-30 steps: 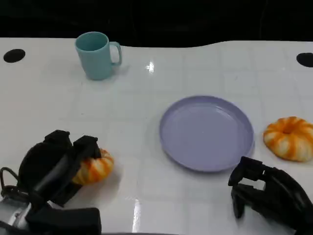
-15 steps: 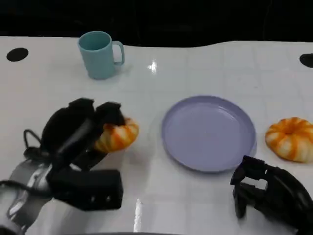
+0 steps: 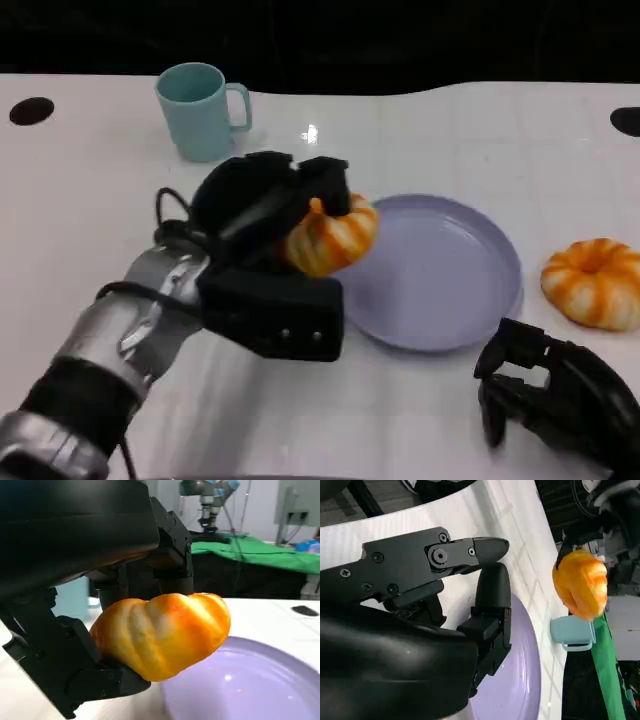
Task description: Grasp the bread from the table and place it into the plate.
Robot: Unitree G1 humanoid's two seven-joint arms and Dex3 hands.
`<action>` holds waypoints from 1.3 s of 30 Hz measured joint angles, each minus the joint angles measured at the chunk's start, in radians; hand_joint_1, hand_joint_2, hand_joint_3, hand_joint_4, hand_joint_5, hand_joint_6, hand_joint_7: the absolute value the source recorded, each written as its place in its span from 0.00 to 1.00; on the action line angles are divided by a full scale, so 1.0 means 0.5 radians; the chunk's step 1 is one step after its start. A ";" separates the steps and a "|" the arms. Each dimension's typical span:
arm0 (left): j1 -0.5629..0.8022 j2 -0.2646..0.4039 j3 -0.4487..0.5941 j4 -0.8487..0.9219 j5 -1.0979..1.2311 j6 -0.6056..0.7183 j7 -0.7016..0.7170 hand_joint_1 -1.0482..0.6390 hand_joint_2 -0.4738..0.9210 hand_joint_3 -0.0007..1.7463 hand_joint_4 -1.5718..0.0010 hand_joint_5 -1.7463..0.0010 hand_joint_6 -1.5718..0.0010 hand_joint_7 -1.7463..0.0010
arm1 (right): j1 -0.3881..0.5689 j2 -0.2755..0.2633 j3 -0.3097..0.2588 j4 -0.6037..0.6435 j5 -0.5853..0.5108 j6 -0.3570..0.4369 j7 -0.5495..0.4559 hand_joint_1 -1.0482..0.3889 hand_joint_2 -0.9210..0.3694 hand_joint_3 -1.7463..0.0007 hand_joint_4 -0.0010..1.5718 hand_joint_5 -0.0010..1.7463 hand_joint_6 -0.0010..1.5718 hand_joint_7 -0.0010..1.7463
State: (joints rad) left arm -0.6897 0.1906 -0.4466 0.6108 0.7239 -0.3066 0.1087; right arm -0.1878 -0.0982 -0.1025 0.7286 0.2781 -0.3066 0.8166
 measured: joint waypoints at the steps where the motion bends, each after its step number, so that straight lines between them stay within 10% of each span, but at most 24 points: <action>1: -0.037 -0.035 -0.020 0.042 0.000 -0.013 0.003 0.46 0.88 0.48 0.44 0.00 0.58 0.00 | 0.000 0.000 0.000 0.000 0.001 0.000 0.003 0.34 0.00 0.86 0.44 1.00 0.41 0.86; 14: -0.369 -0.469 -0.265 0.731 0.109 -0.082 0.363 0.45 0.78 0.58 0.39 0.00 0.57 0.03 | -0.001 0.000 -0.009 0.004 0.034 0.005 0.035 0.34 0.00 0.89 0.46 0.99 0.46 0.79; 21: -0.466 -0.575 -0.353 0.935 0.155 -0.067 0.482 0.44 0.77 0.51 0.38 0.00 0.50 0.31 | 0.000 -0.001 -0.009 -0.007 0.065 0.038 0.036 0.35 0.00 0.89 0.46 0.99 0.46 0.78; 23: -0.486 -0.596 -0.364 0.971 0.163 -0.036 0.484 0.40 0.84 0.35 0.48 0.01 0.50 0.45 | 0.001 -0.001 -0.010 -0.007 0.070 0.041 0.042 0.34 0.00 0.89 0.46 0.99 0.47 0.79; 29: -0.532 -0.651 -0.474 0.998 0.245 0.308 0.326 0.30 1.00 0.18 0.80 0.55 0.83 0.69 | 0.002 -0.002 -0.008 -0.008 0.067 0.038 0.042 0.35 0.00 0.89 0.46 1.00 0.45 0.82; 39: -0.538 -0.680 -0.623 0.990 0.344 0.628 0.111 0.03 1.00 0.44 1.00 0.92 1.00 0.89 | 0.004 -0.002 -0.007 -0.014 0.060 0.036 0.035 0.35 0.00 0.89 0.45 1.00 0.44 0.83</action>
State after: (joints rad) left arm -0.9589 -0.1494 -0.7579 1.1058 0.8957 0.0073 0.1641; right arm -0.1857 -0.0989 -0.1058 0.7216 0.3083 -0.2887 0.8343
